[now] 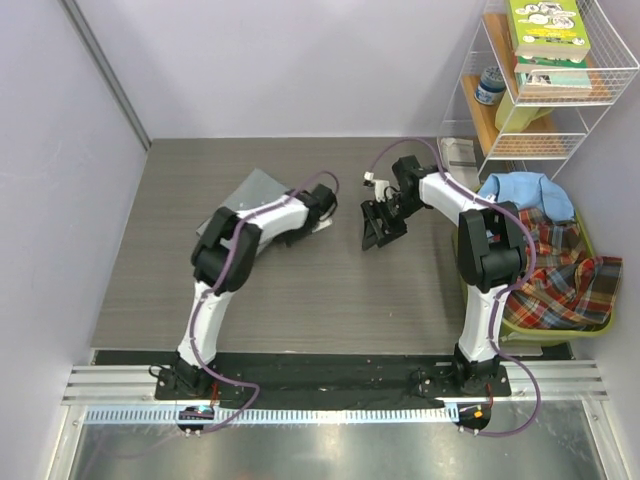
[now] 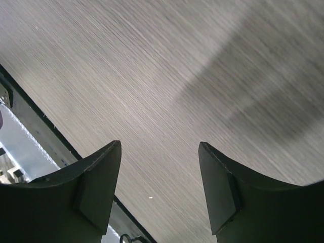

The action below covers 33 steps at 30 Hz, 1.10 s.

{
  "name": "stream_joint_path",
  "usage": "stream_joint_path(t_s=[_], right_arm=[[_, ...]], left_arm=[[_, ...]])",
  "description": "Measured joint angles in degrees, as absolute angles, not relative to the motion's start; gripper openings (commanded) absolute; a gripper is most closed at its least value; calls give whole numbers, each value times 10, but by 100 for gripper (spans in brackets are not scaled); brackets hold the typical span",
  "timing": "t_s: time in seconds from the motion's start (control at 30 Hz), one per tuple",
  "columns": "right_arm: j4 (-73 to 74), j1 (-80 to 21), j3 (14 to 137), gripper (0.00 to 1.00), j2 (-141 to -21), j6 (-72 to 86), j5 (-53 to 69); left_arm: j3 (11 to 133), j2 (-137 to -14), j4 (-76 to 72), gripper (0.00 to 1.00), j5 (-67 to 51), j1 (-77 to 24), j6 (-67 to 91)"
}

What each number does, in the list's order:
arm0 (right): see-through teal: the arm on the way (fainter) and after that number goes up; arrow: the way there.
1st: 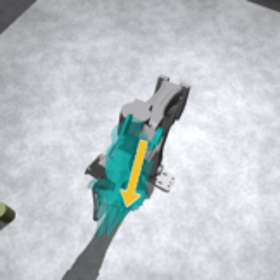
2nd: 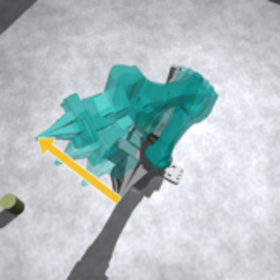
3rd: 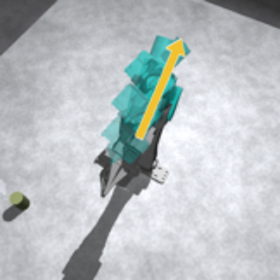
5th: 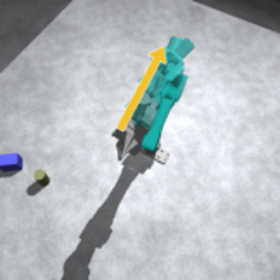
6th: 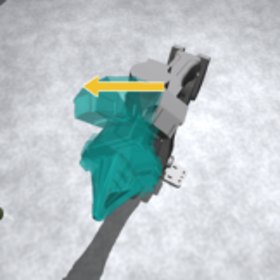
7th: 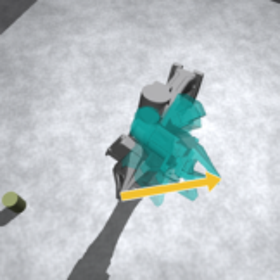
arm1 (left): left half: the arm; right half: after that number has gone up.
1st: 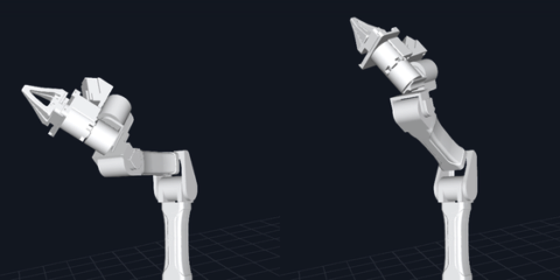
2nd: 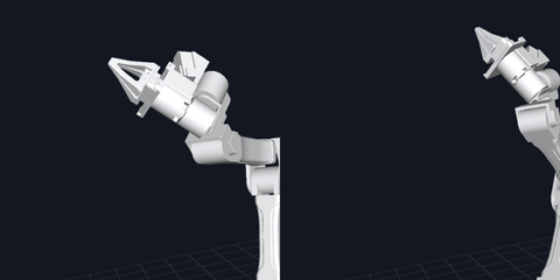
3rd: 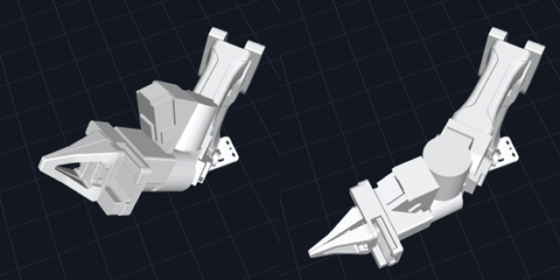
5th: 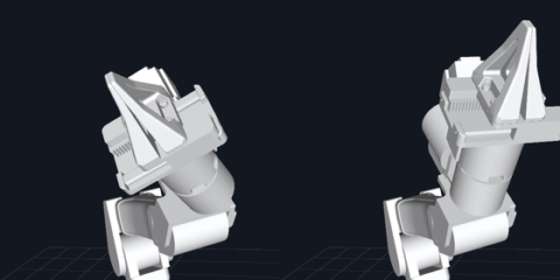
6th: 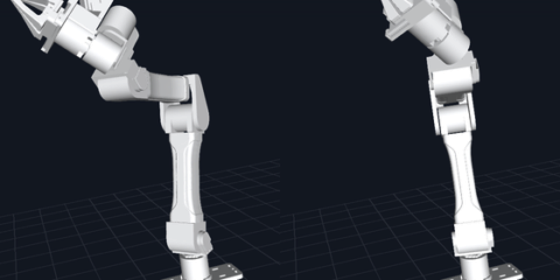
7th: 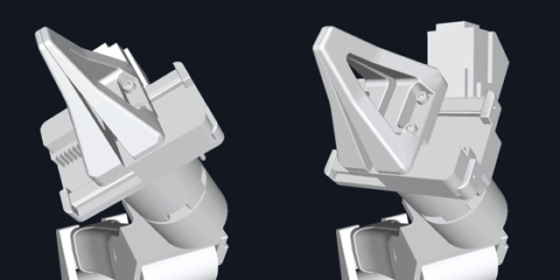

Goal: Fold and stack the long sleeve shirts
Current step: Neatly place the folded shirt to the corner

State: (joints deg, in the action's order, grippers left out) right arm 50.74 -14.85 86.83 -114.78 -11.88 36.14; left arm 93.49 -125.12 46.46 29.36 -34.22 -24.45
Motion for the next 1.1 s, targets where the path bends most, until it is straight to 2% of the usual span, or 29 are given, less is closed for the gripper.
stream_joint_path(t_s=[0.03, 0.1, 0.17, 0.2, 0.27, 0.3, 0.43, 0.57, 0.7, 0.9, 1.1], right_arm=[[507, -147, 863, 68, -1148, -119, 361], [509, -143, 855, 68, -1148, -119, 361], [510, -140, 850, 68, -1148, -120, 361], [510, -138, 848, 68, -1148, -120, 361], [511, -133, 845, 69, -1148, -120, 361], [511, -130, 844, 69, -1148, -120, 362], [513, -114, 844, 69, -1143, -121, 368], [513, -97, 844, 69, -1134, -121, 372], [514, -100, 844, 69, -1131, -120, 383], [515, -102, 843, 68, -1127, -119, 396], [519, -100, 836, 68, -1121, -119, 396]], left_arm=[[937, -1275, 469, 31, 313, -355, -233], [957, -1290, 494, 53, 335, -380, -205], [988, -1290, 521, 58, 303, -396, -171], [1008, -1290, 532, 78, 274, -401, -152], [1039, -1290, 548, 89, 204, -409, -125], [1056, -1290, 560, 100, 158, -413, -108], [1117, -1273, 620, 100, 16, -417, -83], [1127, -1207, 656, 100, -73, -399, -126], [1134, -1140, 699, 100, -133, -309, -254], [1098, -1147, 718, 98, -111, -137, -470], [999, -1195, 684, 94, -70, -108, -562]])
